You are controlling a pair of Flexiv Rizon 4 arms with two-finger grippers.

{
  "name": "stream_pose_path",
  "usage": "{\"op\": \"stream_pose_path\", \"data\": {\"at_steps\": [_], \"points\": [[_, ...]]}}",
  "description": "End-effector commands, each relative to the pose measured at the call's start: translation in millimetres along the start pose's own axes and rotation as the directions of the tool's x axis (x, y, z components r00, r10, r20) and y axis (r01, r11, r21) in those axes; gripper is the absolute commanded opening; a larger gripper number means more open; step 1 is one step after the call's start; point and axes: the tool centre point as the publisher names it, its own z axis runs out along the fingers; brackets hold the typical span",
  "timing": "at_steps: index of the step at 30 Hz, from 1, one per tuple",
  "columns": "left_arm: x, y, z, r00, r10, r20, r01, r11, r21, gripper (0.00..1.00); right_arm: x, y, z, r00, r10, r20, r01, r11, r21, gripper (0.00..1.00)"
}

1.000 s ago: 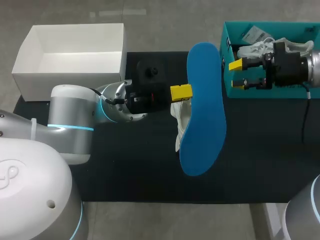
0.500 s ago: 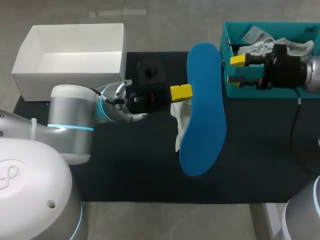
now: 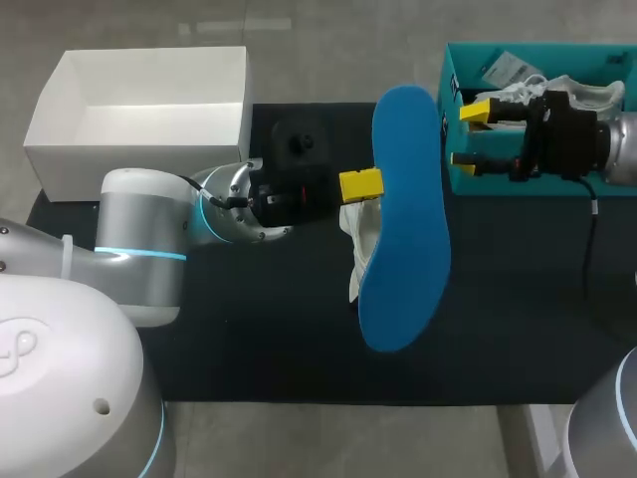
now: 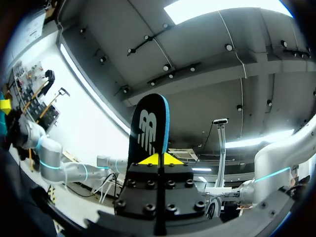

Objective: Take the shoe out of the shoebox, open the shoe tongue, remove and reinsert the insole, then place the shoe into the shoebox

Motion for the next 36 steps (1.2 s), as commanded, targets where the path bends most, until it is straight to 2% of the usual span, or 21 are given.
{"op": "stream_pose_path", "data": {"at_steps": [1,7,11,12,15,16,17,29,30,31,32,36], "points": [[-5.8,-17,-13,0.984,0.172,-0.054,-0.179,0.964,-0.198,0.0,12.4,5.2,-2,0.999,0.023,0.026,-0.024,0.999,0.035,1.0],[-17.2,-45,-29,0.916,0.388,-0.101,-0.398,0.846,-0.355,0.0,15.9,5.6,-2,0.999,0.042,0.034,-0.044,0.998,0.044,1.0],[-20.5,-58,-34,0.891,0.437,-0.121,-0.446,0.797,-0.408,0.0,15.8,5.6,-1,0.998,0.049,0.029,-0.05,0.998,0.046,1.0],[-21.5,-60,-36,0.879,0.456,-0.139,-0.466,0.762,-0.45,0.0,15.5,5.4,-1,0.998,0.05,0.028,-0.051,0.998,0.046,1.0],[-25.2,-64,-42,0.858,0.481,-0.179,-0.499,0.7,-0.511,0.0,14.8,5.2,-1,0.998,0.053,0.025,-0.054,0.997,0.048,1.0],[-25.6,-64,-43,0.862,0.475,-0.178,-0.493,0.7,-0.517,0.0,14.7,5.0,-1,0.999,0.047,0.02,-0.048,0.998,0.038,1.0],[-25.8,-64,-44,0.882,0.455,-0.124,-0.454,0.746,-0.488,0.0,14.7,5.0,-1,0.999,0.047,0.02,-0.048,0.998,0.038,1.0],[-25.8,-64,-44,0.882,0.455,-0.124,-0.454,0.746,-0.488,0.0,14.7,5.0,-1,0.999,0.047,0.02,-0.048,0.998,0.038,1.0],[-28.6,-63,-48,0.85,0.5,-0.168,-0.51,0.698,-0.503,0.0,14.7,5.0,-1,0.999,0.047,0.02,-0.048,0.998,0.038,1.0],[-33.3,-60,-53,0.801,0.545,-0.248,-0.581,0.607,-0.542,0.0,14.7,5.0,-1,0.999,0.047,0.02,-0.048,0.998,0.038,1.0],[-38.2,-60,-57,0.749,0.585,-0.31,-0.644,0.535,-0.546,0.0,14.7,5.0,-1,0.999,0.047,0.02,-0.048,0.998,0.038,1.0],[-56.1,-60,-71,0.518,0.628,-0.581,-0.831,0.206,-0.517,0.0,14.7,5.0,-1,0.999,0.047,0.02,-0.048,0.998,0.038,1.0]]}}
